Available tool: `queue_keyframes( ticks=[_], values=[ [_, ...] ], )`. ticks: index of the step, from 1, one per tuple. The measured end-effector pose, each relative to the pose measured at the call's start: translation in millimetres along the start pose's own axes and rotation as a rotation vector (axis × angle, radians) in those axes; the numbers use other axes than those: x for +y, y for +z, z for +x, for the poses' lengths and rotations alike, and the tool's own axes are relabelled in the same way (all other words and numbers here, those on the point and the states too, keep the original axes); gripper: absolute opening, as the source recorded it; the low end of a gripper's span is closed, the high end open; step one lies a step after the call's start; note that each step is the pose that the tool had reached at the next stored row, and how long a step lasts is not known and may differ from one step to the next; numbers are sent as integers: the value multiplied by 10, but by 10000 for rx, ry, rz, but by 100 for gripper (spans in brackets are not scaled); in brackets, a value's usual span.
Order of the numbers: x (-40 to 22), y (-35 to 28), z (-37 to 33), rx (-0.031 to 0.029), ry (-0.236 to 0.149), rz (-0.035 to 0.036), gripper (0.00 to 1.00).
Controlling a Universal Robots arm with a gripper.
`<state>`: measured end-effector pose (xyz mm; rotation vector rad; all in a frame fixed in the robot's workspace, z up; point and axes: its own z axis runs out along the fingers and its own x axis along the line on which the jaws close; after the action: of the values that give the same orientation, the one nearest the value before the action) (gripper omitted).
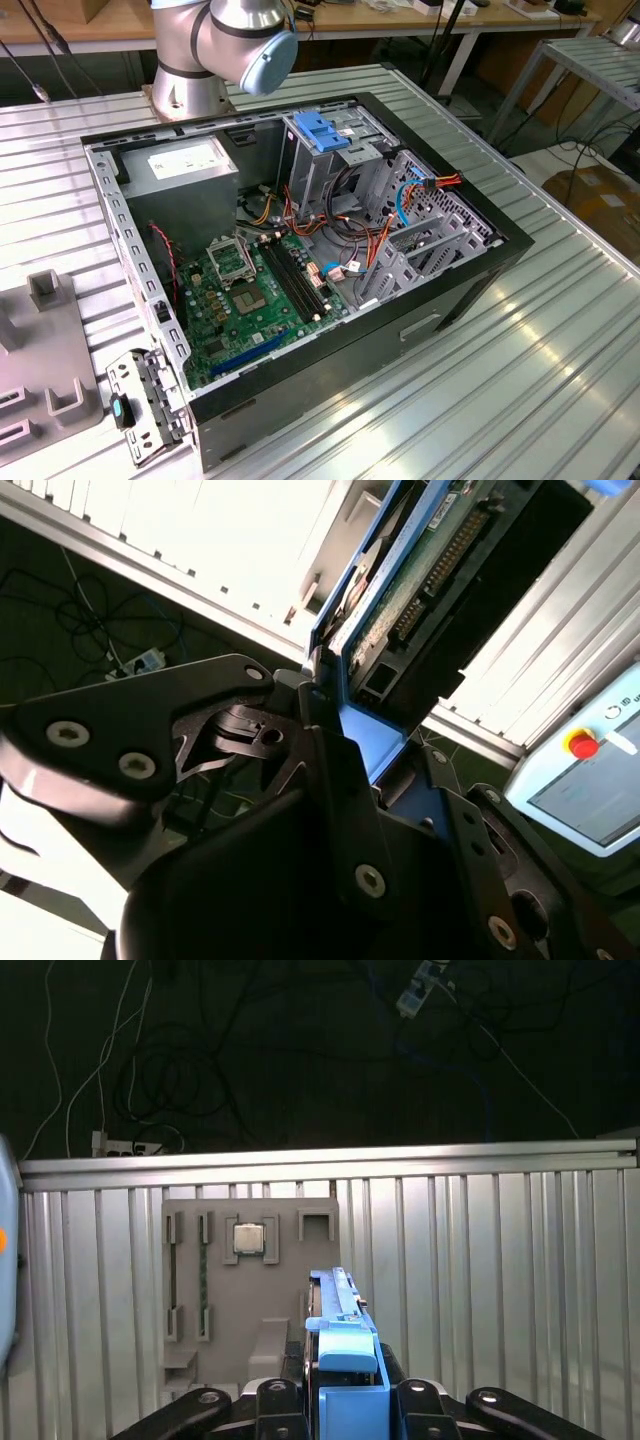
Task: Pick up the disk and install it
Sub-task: 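Pick up the disk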
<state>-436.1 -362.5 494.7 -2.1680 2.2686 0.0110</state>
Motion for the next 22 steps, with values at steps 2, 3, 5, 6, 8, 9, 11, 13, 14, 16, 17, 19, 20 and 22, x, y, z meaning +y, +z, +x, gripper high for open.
queue_keyframes(
  ticks=[2,3,5,6,8,9,11,13,14,16,17,19,20,22],
  values=[
    [-22,0,-1,0,0,0,37],
    [-37,0,-2,0,0,0,37],
    [-62,0,-3,-1,0,0,37],
    [-71,-1,-3,0,0,-1,37],
    [-103,-1,-5,1,0,-1,37],
    [-113,0,-5,0,0,-1,37],
    [-135,0,-6,0,0,0,37],
    [-152,0,-7,0,0,0,37],
    [-166,0,-8,0,0,0,37],
    [-197,0,-9,0,0,0,37],
    [-204,-1,-9,0,0,-1,37],
    [-222,0,-10,0,0,0,37],
    [-230,-1,-10,0,-1,0,37],
    [-251,-1,-11,0,-1,-1,37]
  ],
)
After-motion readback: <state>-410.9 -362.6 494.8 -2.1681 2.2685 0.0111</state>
